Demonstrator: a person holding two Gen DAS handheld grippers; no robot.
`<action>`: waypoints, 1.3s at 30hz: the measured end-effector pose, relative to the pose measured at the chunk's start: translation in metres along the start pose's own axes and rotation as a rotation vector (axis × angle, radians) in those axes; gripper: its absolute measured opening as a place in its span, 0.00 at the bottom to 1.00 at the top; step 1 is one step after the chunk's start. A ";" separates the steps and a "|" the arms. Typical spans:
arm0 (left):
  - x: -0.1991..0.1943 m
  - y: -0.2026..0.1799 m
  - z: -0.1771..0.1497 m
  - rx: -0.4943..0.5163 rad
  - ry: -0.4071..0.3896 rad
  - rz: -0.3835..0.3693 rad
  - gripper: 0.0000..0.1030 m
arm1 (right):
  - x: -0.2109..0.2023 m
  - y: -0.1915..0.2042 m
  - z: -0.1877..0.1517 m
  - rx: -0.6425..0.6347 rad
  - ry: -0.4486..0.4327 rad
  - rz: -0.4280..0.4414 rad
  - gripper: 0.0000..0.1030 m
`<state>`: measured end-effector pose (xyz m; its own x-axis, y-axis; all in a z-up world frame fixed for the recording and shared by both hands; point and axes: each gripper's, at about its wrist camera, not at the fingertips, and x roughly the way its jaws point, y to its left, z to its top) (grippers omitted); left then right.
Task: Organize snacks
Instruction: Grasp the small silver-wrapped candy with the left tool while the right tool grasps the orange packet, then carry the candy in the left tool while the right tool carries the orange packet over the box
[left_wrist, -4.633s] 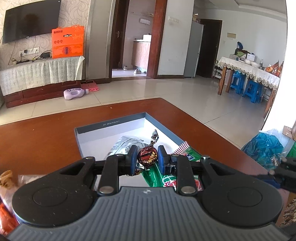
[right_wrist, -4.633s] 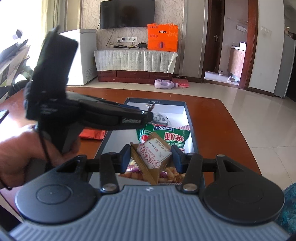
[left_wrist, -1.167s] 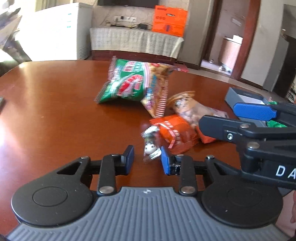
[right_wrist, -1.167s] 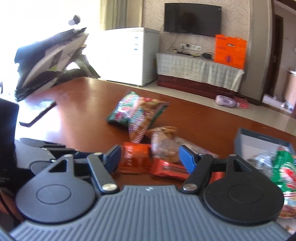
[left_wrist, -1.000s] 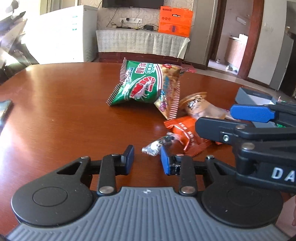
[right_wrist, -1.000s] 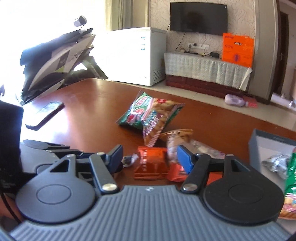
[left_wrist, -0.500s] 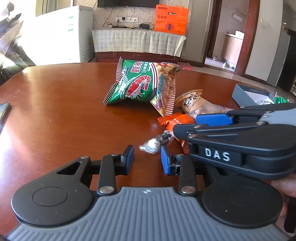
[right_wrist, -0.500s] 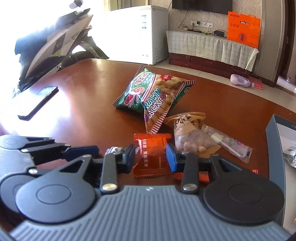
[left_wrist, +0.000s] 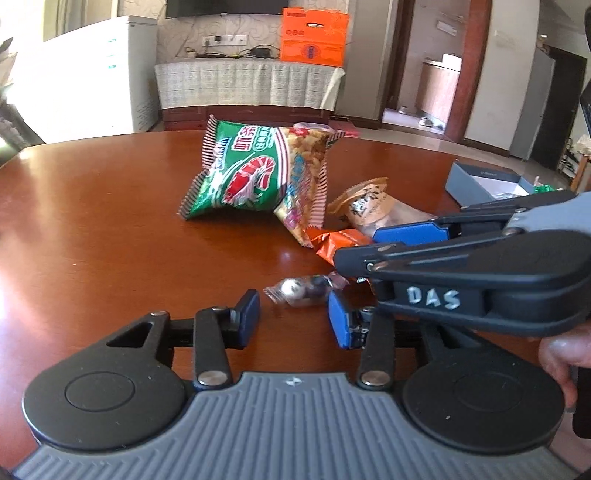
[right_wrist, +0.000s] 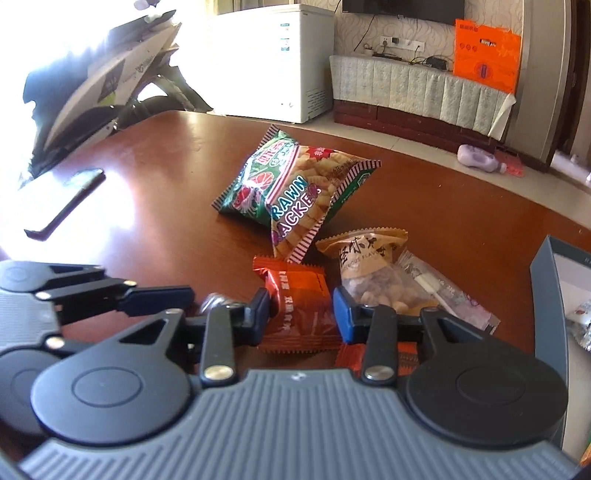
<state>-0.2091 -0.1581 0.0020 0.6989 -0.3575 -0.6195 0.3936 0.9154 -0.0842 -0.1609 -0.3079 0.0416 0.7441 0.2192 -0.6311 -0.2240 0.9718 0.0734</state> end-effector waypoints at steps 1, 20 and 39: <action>0.001 -0.001 0.001 0.008 0.000 -0.003 0.48 | -0.003 -0.002 0.000 0.013 -0.003 0.004 0.35; 0.000 -0.015 -0.004 0.065 -0.010 -0.079 0.28 | 0.002 0.013 -0.002 -0.088 0.003 -0.046 0.33; -0.050 -0.023 0.001 0.073 -0.076 -0.060 0.27 | -0.092 0.018 -0.006 -0.051 -0.145 -0.048 0.33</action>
<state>-0.2522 -0.1612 0.0361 0.7151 -0.4266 -0.5537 0.4765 0.8771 -0.0604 -0.2366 -0.3106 0.0964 0.8368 0.1868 -0.5146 -0.2152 0.9766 0.0045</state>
